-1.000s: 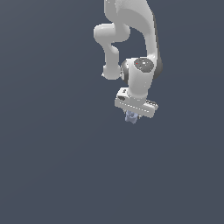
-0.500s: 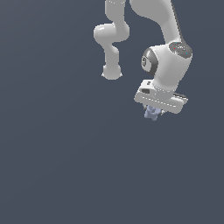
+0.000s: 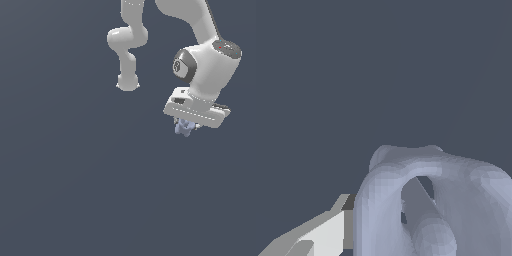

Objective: Pick up the object and move it to a goal position.

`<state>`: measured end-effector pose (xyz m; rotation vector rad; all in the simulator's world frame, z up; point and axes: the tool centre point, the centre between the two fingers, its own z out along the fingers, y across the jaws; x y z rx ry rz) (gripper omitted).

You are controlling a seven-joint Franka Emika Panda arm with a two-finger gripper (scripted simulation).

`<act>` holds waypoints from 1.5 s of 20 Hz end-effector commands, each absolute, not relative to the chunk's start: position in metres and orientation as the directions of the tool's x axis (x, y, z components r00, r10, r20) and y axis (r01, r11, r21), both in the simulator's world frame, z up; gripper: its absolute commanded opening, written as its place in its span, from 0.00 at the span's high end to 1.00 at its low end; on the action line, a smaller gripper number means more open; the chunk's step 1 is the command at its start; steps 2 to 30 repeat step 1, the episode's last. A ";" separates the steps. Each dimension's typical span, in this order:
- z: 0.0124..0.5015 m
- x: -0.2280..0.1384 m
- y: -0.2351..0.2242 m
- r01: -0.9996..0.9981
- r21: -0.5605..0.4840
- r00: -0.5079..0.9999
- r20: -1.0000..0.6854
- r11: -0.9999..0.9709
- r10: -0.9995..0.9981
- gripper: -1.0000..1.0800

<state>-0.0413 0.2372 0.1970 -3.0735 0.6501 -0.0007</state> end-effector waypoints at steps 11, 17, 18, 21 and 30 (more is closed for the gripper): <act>0.198 -0.041 0.239 -0.406 0.000 0.914 0.000 -0.914 -0.406 1.00; 0.198 -0.041 0.239 -0.406 0.000 0.914 0.000 -0.914 -0.406 1.00; 0.198 -0.041 0.239 -0.406 0.000 0.914 0.000 -0.914 -0.406 1.00; 0.198 -0.041 0.239 -0.406 0.000 0.914 0.000 -0.914 -0.406 1.00; 0.198 -0.041 0.239 -0.406 0.000 0.914 0.000 -0.914 -0.406 1.00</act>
